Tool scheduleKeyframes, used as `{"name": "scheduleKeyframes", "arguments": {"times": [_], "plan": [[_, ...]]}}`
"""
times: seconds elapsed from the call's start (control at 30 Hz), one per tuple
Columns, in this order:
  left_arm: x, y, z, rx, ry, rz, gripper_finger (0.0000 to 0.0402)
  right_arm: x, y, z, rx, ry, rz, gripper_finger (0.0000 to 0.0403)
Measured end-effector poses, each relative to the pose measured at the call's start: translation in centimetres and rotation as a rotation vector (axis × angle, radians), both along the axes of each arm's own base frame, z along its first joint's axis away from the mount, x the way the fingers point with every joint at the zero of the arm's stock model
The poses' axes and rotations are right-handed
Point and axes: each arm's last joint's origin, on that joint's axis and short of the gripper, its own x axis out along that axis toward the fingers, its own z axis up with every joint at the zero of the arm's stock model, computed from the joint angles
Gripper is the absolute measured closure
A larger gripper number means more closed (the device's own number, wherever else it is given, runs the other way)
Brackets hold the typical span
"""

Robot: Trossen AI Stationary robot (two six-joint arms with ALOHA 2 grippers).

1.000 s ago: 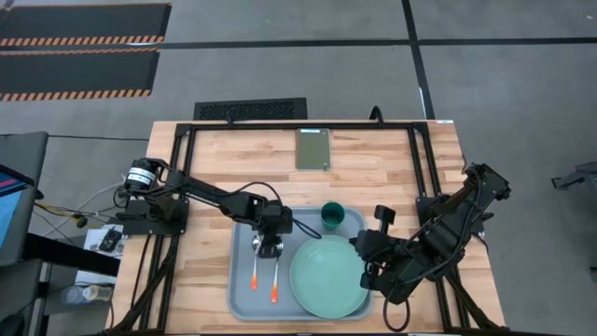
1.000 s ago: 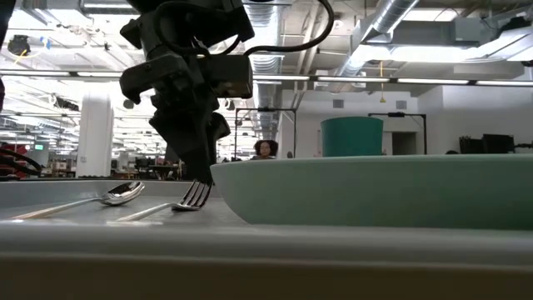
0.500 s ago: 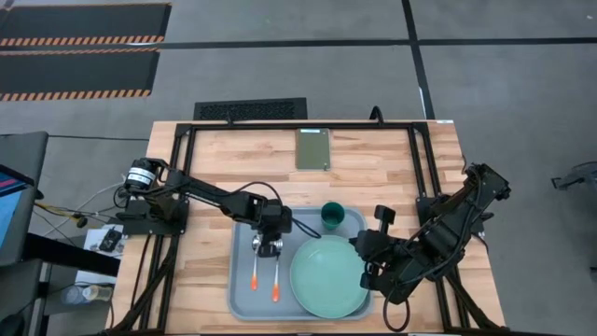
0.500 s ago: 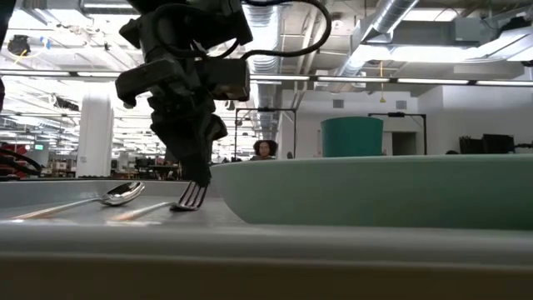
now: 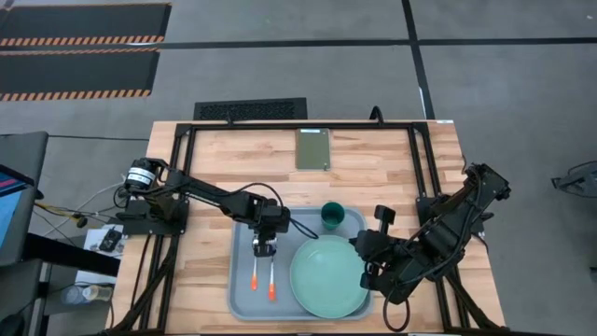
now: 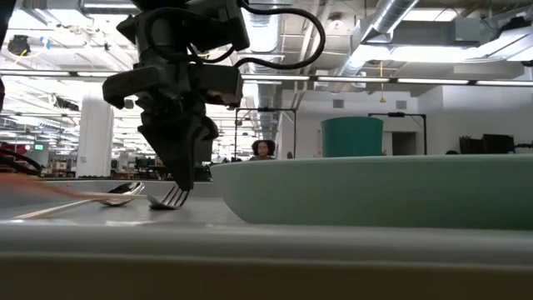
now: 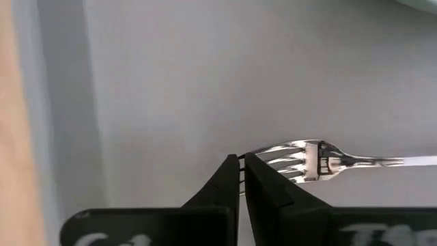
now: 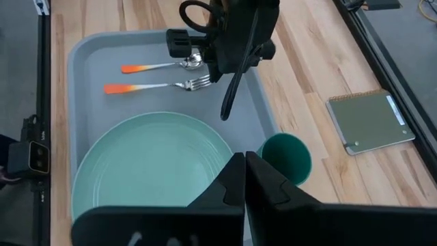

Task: Pick and place plate/cup/fork/spoon on tray
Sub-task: Adjust the fork on the blue tray

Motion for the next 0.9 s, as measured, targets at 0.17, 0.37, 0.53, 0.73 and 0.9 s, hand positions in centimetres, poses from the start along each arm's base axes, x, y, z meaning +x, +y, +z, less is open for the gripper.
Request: {"name": "scheduleKeyframes", "arguments": {"times": [0.17,0.37,0.53,0.73,0.9], "plan": [[0.4,0.0,1.0,0.042,0.007,-0.023,0.0401,0.0,0.0,0.0,0.002,0.002,0.001,0.0379],[0.6,0.0,1.4,0.037,-0.005,0.001,0.0401,0.0,0.0,0.0,0.007,0.006,0.005,0.0385],[0.4,-0.2,1.3,0.032,0.014,0.005,0.0401,-0.1,0.2,0.0,0.007,0.006,0.012,0.0383],[0.4,-0.6,1.3,0.047,0.013,-0.023,0.0401,-0.3,0.4,0.0,0.007,0.006,0.019,0.038],[0.4,-0.5,1.3,0.091,0.009,-0.002,0.0401,-0.3,0.4,0.0,0.007,0.006,0.019,0.0386]]}}
